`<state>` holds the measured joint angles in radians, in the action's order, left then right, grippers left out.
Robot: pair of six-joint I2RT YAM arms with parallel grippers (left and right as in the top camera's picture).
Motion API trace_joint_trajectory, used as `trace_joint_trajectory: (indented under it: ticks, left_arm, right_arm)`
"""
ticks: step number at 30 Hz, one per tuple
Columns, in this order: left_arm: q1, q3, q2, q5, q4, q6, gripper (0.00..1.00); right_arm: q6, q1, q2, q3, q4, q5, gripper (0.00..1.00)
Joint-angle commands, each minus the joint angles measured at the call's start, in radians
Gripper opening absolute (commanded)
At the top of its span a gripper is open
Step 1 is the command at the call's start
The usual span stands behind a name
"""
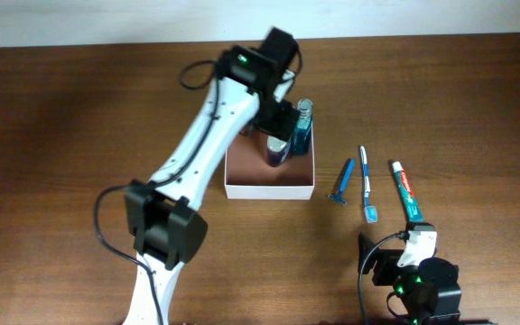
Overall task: Pack container
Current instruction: 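Place the soap pump bottle into the box beside the mouthwash, then grasp the green-white soap bar with the left gripper, then lower the soap bar into the box's front-left area and release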
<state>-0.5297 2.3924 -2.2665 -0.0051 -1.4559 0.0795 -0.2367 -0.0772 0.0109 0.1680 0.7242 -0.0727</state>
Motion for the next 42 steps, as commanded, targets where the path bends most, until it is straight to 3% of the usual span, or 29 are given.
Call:
trace_joint_trajectory:
  ticks: [1, 3, 9, 12, 15, 18, 31, 36, 39, 42]
  left_arm:
    - [0.069, 0.238, 0.029, -0.018, -0.175, -0.002, 0.95]
    - [0.106, 0.340, 0.035, -0.013, -0.232, -0.005, 0.96]
    - [0.229, 0.322, 0.085, -0.047, -0.232, -0.019, 0.99]
    - [0.306, 0.230, 0.085, -0.044, -0.232, -0.025, 0.99]
    - [0.378, 0.030, 0.084, -0.028, -0.213, -0.069, 0.99]
    - [0.398, -0.206, 0.084, 0.121, -0.091, -0.188, 0.93]
    - [0.387, -0.720, 0.084, 0.105, 0.346, -0.229, 0.91]
    - [0.370, -0.779, 0.082, 0.103, 0.465, -0.232, 0.89]
    - [0.357, -0.780, 0.081, 0.092, 0.466, -0.232, 0.77]
    - [0.353, -0.780, 0.081, 0.084, 0.466, -0.232, 0.53]
  right_arm:
    - [-0.008, 0.006, -0.006, -0.005, -0.003, -0.003, 0.99]
    - [-0.008, 0.006, -0.006, -0.005, -0.003, -0.002, 0.99]
    - [-0.008, 0.006, -0.006, -0.005, -0.003, -0.003, 0.99]
    - [-0.008, 0.006, -0.006, -0.005, -0.003, -0.003, 0.99]
    - [-0.008, 0.006, -0.006, -0.005, -0.003, -0.003, 0.99]
    - [-0.008, 0.006, -0.006, -0.005, -0.003, -0.002, 0.98]
    - [-0.008, 0.006, -0.006, -0.005, -0.003, -0.003, 0.99]
    - [-0.008, 0.006, -0.006, -0.005, -0.003, -0.003, 0.99]
    - [-0.008, 0.006, -0.006, -0.005, -0.003, -0.002, 0.99]
    - [-0.008, 0.006, -0.006, -0.005, -0.003, -0.003, 0.98]
